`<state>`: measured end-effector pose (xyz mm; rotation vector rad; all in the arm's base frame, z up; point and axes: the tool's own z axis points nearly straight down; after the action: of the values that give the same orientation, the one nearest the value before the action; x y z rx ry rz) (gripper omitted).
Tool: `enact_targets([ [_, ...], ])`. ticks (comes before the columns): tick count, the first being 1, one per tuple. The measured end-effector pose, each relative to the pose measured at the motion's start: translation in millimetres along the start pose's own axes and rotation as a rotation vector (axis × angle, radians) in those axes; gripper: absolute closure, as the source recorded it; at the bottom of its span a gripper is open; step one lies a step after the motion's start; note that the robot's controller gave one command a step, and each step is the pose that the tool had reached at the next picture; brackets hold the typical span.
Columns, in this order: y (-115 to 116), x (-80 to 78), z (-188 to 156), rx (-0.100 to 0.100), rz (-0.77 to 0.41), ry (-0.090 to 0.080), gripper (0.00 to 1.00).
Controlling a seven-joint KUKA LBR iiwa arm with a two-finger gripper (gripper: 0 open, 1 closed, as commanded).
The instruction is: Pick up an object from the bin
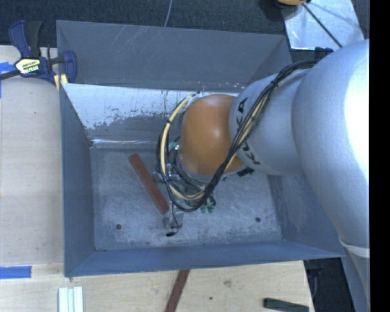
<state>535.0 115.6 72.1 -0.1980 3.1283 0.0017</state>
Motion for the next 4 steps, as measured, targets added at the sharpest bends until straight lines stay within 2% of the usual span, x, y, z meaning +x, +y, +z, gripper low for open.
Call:
enact_targets([
  [1, -0.1, 1.6, 1.6, 0.000, 0.000, 0.004, 0.00],
  [2, 35.4, 22.8, 1.3, -0.002, -0.531, 0.005, 1.00],
  [3, 35.0, 23.3, 1.8, -0.002, -0.530, 0.007, 0.00],
  [4, 35.0, 23.2, 1.9, -0.002, -0.529, 0.007, 0.00],
])
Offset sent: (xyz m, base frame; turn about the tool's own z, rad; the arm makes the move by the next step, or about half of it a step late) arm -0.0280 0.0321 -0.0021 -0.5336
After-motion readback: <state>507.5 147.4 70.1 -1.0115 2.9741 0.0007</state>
